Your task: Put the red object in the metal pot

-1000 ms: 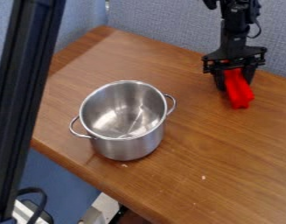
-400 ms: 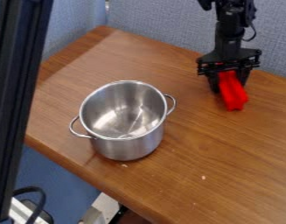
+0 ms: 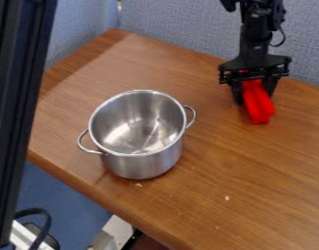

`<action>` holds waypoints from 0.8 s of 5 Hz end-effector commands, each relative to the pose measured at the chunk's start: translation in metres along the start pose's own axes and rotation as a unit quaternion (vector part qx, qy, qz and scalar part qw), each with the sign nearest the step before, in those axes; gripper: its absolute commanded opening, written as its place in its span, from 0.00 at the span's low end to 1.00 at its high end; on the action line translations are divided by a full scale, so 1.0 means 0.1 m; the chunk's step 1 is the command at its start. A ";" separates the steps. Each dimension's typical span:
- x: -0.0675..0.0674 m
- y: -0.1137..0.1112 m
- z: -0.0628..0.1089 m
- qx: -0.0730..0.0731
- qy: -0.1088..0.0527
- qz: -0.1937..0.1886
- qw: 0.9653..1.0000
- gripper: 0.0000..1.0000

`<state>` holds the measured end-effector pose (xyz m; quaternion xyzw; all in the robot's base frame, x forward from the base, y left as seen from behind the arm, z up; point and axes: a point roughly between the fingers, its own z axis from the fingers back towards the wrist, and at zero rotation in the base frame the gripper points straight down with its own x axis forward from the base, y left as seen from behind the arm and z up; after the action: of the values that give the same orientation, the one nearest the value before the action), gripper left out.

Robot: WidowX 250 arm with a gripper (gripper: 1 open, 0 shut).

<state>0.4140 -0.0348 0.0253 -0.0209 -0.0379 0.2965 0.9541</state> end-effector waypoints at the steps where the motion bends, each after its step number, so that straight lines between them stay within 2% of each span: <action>1: -0.03 -0.02 0.14 0.000 -0.010 -0.003 1.000 0.00; 2: -0.06 -0.03 0.18 0.000 -0.012 -0.004 1.000 0.00; 4: 0.04 0.19 0.16 0.000 -0.016 -0.029 0.999 0.00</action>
<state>0.4036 -0.0269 0.0264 -0.0137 -0.0375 0.2639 0.9637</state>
